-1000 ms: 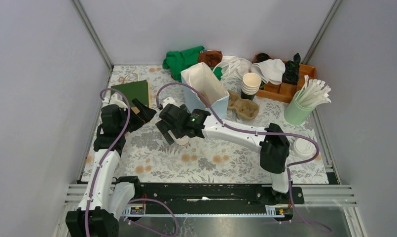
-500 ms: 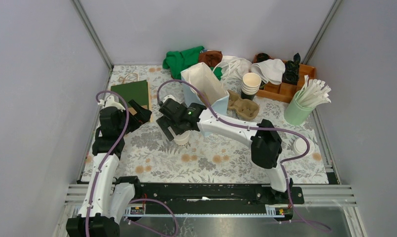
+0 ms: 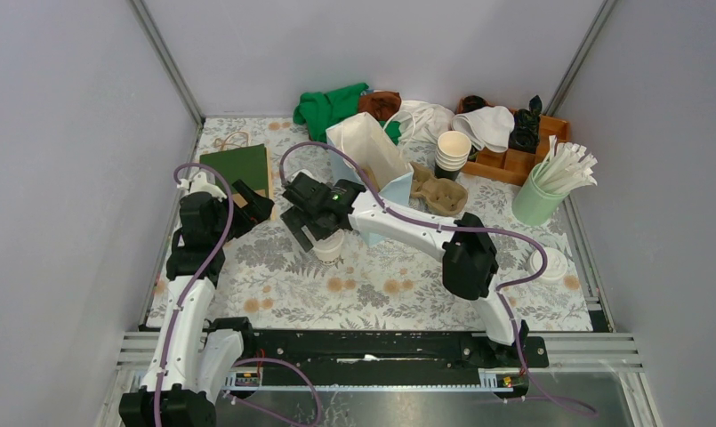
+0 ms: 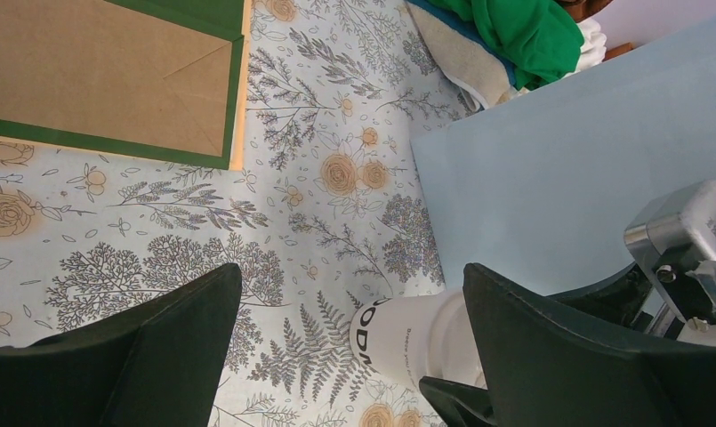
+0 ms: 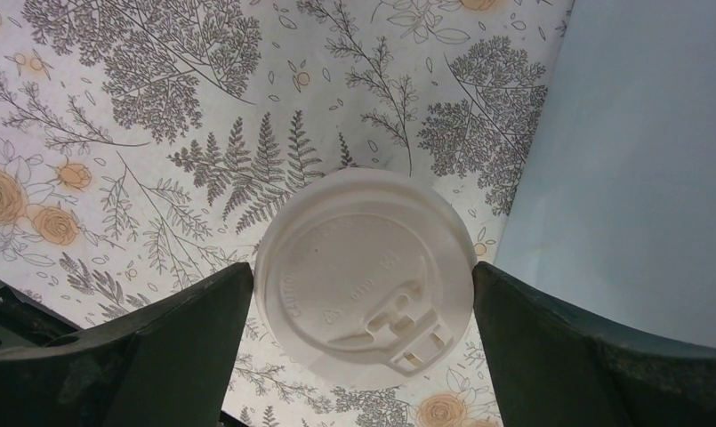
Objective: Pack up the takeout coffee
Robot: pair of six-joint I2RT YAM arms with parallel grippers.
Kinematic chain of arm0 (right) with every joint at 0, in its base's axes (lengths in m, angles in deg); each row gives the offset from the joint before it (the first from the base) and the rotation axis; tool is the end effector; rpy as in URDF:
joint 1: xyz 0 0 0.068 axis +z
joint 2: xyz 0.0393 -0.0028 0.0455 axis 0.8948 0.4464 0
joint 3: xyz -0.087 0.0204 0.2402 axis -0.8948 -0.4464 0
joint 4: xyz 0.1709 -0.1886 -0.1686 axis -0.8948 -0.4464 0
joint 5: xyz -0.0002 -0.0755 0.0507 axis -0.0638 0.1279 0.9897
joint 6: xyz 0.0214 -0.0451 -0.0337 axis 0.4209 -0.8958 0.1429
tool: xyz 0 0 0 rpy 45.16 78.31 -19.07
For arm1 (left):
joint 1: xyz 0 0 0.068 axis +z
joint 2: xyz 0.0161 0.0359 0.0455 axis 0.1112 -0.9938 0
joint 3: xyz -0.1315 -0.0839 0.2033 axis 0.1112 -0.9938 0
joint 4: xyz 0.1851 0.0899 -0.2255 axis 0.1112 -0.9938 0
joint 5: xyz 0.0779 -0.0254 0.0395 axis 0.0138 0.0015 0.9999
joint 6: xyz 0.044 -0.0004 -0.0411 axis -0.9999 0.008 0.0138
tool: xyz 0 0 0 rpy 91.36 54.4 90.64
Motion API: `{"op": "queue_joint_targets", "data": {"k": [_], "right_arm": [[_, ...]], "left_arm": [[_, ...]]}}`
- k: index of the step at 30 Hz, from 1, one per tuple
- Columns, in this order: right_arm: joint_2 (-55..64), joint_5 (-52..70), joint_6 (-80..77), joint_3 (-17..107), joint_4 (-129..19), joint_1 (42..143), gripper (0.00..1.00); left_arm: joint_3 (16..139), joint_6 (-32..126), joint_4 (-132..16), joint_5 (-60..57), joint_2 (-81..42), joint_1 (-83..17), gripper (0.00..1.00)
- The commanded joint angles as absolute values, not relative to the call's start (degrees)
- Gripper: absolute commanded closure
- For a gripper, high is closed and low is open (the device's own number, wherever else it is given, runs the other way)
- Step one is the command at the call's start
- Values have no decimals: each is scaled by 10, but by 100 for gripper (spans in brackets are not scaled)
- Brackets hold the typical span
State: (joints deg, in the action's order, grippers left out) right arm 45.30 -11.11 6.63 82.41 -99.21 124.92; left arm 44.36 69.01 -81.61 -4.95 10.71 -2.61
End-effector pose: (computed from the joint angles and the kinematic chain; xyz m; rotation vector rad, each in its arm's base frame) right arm 0.2556 0.4496 0.2415 -0.9088 2.3321 0.2888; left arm 0.2452 0.0071 0.2631 -0.5363 2.0086 -0.5294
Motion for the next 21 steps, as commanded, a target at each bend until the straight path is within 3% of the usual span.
{"op": "queue_joint_targets", "data": {"k": [1, 21], "right_arm": [[461, -131, 51, 847, -1030, 1247, 0], [438, -170, 27, 850, -1035, 1249, 0]], "left_arm": [[454, 683, -799, -60, 109, -23, 1], [451, 685, -793, -69, 109, -23, 1]]}}
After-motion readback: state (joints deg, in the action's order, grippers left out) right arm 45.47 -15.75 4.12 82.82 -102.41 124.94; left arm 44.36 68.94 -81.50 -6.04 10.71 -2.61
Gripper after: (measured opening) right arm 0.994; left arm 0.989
